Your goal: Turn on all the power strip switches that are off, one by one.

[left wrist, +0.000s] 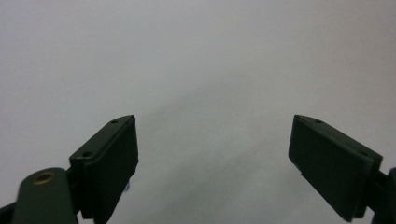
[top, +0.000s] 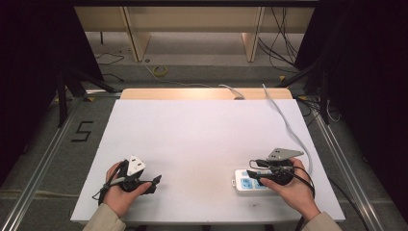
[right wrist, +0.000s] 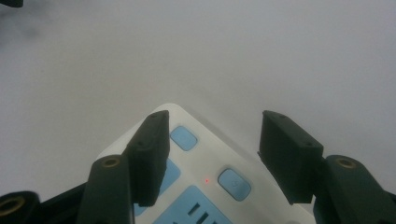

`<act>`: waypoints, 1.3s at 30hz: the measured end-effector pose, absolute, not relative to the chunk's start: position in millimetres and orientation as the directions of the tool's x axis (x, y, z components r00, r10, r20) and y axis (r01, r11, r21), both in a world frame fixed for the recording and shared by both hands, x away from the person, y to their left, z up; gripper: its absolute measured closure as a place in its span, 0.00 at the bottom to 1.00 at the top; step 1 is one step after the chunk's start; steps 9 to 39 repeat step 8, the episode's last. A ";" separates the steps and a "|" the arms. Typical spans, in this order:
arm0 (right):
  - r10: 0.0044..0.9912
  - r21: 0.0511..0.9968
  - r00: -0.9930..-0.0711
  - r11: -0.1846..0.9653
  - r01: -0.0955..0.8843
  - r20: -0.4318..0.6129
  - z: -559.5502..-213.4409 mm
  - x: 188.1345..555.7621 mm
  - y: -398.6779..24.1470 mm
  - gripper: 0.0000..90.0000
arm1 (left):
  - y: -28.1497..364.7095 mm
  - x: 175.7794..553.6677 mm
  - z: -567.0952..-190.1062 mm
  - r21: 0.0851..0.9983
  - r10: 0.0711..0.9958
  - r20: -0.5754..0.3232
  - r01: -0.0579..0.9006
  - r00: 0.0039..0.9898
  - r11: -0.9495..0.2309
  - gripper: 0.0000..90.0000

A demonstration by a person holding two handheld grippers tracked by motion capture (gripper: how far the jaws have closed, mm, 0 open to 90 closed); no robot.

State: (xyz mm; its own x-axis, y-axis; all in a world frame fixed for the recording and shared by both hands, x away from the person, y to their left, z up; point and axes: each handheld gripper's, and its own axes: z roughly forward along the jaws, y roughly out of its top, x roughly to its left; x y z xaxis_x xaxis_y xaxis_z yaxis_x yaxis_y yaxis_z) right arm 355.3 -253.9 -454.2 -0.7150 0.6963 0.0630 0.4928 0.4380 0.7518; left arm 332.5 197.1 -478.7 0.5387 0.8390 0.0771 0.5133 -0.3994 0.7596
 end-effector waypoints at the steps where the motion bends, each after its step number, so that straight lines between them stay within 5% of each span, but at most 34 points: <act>1: 0.697 0.751 -0.714 0.437 0.494 0.064 -454.2 355.3 -254.2 0.49 | 197.1 332.5 -478.9 0.760 0.839 0.076 0.514 0.538 -0.398 0.17; 39: 0.698 0.756 -0.714 0.435 0.489 0.060 -453.5 354.7 -255.4 0.48 | 197.2 333.8 -479.8 0.759 0.841 0.075 0.516 0.536 -0.397 0.17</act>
